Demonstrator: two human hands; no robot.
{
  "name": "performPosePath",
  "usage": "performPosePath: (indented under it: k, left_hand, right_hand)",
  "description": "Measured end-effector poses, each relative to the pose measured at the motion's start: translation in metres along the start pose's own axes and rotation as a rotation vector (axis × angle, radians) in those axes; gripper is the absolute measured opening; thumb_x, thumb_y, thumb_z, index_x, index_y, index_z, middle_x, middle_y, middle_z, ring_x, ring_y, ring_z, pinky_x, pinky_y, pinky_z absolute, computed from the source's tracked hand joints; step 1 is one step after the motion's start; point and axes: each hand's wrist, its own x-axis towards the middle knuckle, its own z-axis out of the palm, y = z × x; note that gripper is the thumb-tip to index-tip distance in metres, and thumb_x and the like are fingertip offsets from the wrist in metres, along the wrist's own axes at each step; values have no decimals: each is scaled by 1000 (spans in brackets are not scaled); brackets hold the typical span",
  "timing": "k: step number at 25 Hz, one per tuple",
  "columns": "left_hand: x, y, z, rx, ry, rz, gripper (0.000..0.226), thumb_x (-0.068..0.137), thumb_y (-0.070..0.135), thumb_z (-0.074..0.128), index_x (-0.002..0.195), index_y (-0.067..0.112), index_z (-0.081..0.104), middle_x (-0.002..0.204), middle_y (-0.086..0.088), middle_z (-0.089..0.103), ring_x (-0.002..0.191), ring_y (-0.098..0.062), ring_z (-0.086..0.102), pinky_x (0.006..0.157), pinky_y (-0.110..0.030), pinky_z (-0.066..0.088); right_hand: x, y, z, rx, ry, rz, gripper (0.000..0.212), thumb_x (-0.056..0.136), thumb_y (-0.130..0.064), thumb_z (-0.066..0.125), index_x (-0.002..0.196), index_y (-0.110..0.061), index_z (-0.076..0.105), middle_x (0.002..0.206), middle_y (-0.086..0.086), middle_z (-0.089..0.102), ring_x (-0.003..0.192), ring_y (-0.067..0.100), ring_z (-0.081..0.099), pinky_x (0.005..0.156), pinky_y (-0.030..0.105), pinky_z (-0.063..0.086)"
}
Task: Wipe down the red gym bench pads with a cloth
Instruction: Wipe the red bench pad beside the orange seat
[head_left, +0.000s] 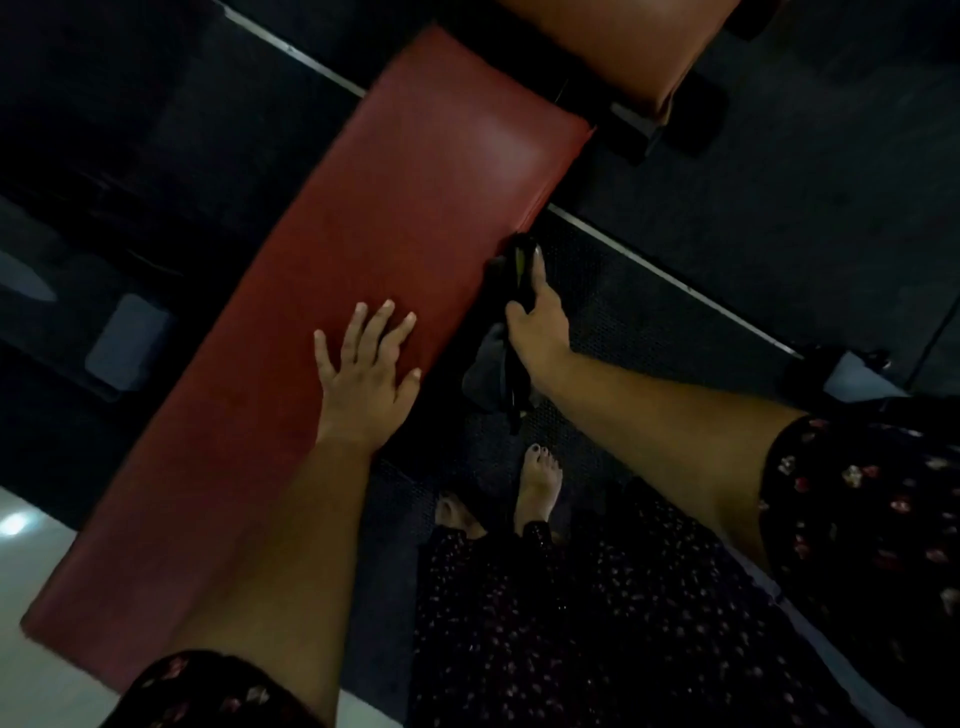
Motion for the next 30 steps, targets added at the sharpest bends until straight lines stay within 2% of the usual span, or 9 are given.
performPosePath:
  k: [4,7,9,12,15,20,23,25,30]
  left_hand:
    - [1,-6,3,-6,-8,12,65,90,49,32,152,32,20,161,6,10,150,-17,-3,113,-57,-10]
    - [-3,-6,6,58,69,76,62,94,47,30,153,28,21,159,2,15,149,-22,8,117,-57,3]
    - [-14,-13,9,91,126,111,59,98,44,32,153,25,22,159,-1,18,148,-22,14,119,-48,11]
    - [-46,-29,17,95,152,125,56,101,40,30,153,21,24,160,-4,19,149,-23,13,121,-40,4]
    - [-52,-43,15,67,81,131,57,102,42,25,154,20,23,161,-6,19,150,-23,11,121,-40,2]
    - [-66,-70,3,121,66,221,55,101,41,27,154,26,21,160,-3,21,149,-25,12,120,-42,7]
    - [-107,-98,7,119,72,111,54,101,45,27,153,29,24,159,-3,26,148,-27,16,120,-46,10]
    - [-131,-111,11,105,72,88,54,100,45,27,152,28,27,158,-4,29,147,-28,19,118,-48,14]
    - [-169,-126,19,111,83,104,54,100,45,30,151,27,29,157,-5,30,146,-27,21,118,-48,11]
  right_hand:
    - [-52,18,50,88,-73,58,79,92,-17,49,152,-44,5,143,5,46,117,23,55,101,39,48]
    - [-88,29,66,148,-128,39,78,92,-15,50,153,-42,9,144,4,45,124,20,50,108,37,41]
    - [-68,25,53,155,-56,30,76,92,-11,49,152,-39,13,142,3,48,122,16,53,108,32,41]
    - [-32,6,29,253,78,72,75,92,-12,48,153,-40,13,130,2,58,108,16,61,102,36,48]
    - [-28,-6,37,397,76,120,74,94,-13,47,153,-40,10,111,-5,60,96,12,62,96,35,51]
    - [-103,38,93,282,-94,104,77,93,-12,48,153,-42,9,145,4,46,126,18,50,110,39,40]
    - [-148,58,114,112,-192,-66,81,90,-13,50,154,-37,8,152,3,33,135,21,39,111,25,31]
    - [-128,50,107,157,-68,-51,78,92,-9,49,153,-36,8,143,-1,41,127,18,47,108,24,37]
    - [-104,30,117,281,137,133,79,83,-34,53,148,-51,12,140,6,49,116,28,57,100,46,49]
